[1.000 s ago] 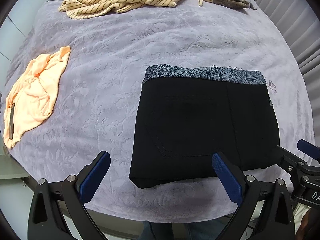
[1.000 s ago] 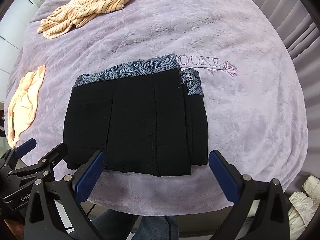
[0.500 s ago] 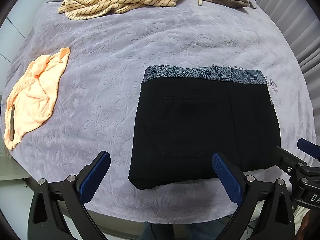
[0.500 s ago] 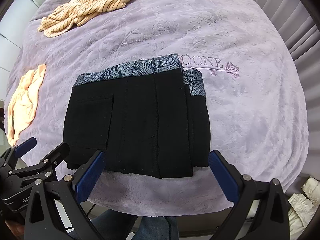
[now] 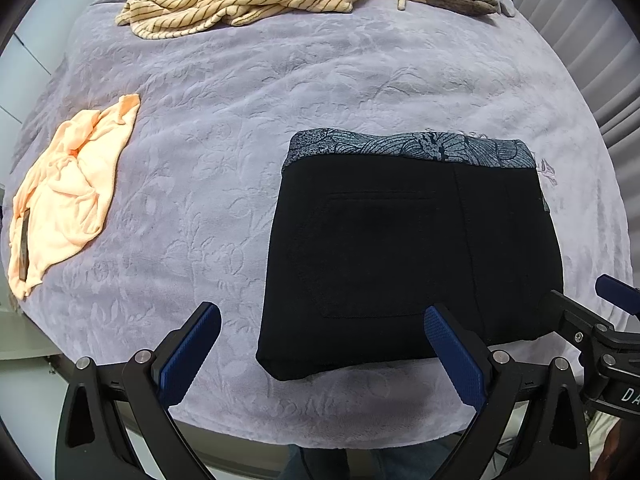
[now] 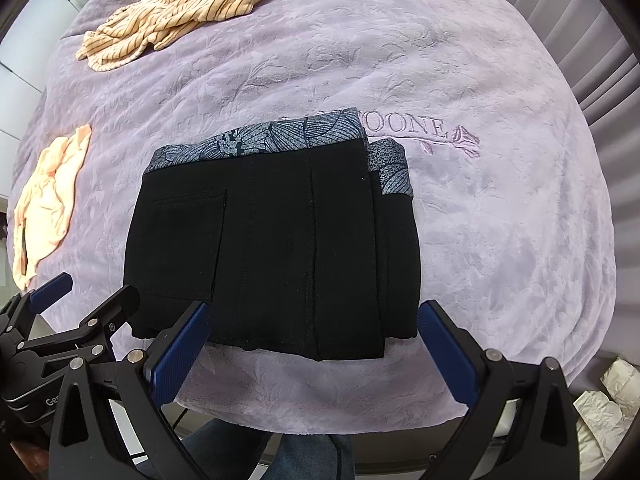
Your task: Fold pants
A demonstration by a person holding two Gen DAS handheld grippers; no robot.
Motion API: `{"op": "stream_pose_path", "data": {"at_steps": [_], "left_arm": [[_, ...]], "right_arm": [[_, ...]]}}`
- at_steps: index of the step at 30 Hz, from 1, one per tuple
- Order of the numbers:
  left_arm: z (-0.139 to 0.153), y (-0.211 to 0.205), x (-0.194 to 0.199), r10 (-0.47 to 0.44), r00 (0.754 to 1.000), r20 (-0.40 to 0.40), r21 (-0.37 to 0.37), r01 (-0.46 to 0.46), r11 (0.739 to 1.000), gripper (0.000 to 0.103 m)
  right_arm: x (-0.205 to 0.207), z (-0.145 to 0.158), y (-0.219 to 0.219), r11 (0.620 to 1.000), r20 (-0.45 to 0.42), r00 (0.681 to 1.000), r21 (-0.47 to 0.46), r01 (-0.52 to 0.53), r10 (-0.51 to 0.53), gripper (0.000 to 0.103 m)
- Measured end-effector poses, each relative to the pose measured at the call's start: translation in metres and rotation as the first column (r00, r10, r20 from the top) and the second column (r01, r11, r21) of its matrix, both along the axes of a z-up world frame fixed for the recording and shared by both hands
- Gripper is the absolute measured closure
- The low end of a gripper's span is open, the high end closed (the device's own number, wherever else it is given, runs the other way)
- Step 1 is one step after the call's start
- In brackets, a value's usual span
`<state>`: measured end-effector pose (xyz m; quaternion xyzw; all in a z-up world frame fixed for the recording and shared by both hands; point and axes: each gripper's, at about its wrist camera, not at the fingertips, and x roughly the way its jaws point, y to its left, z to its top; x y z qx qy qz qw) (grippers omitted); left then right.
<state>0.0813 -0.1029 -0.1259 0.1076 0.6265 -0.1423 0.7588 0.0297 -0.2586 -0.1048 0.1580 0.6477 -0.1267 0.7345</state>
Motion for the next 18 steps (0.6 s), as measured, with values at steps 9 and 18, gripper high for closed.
{"op": "stream_pose_path", "data": {"at_steps": [9, 18], "left_arm": [[0.0003, 0.0011, 0.0008, 0.001, 1.000, 0.004, -0.003, -0.001, 1.000, 0.001], [0.0018, 0.0004, 0.0010, -0.009, 1.000, 0.010, -0.033, 0.010, 0.999, 0.001]], "right_arm": [[0.0029, -0.0017, -0.0011, 1.000, -0.005, 1.000, 0.001, -0.017, 0.017, 0.001], [0.0049, -0.0022, -0.0017, 1.000, -0.010, 1.000, -0.002, -0.025, 0.025, 0.001]]}}
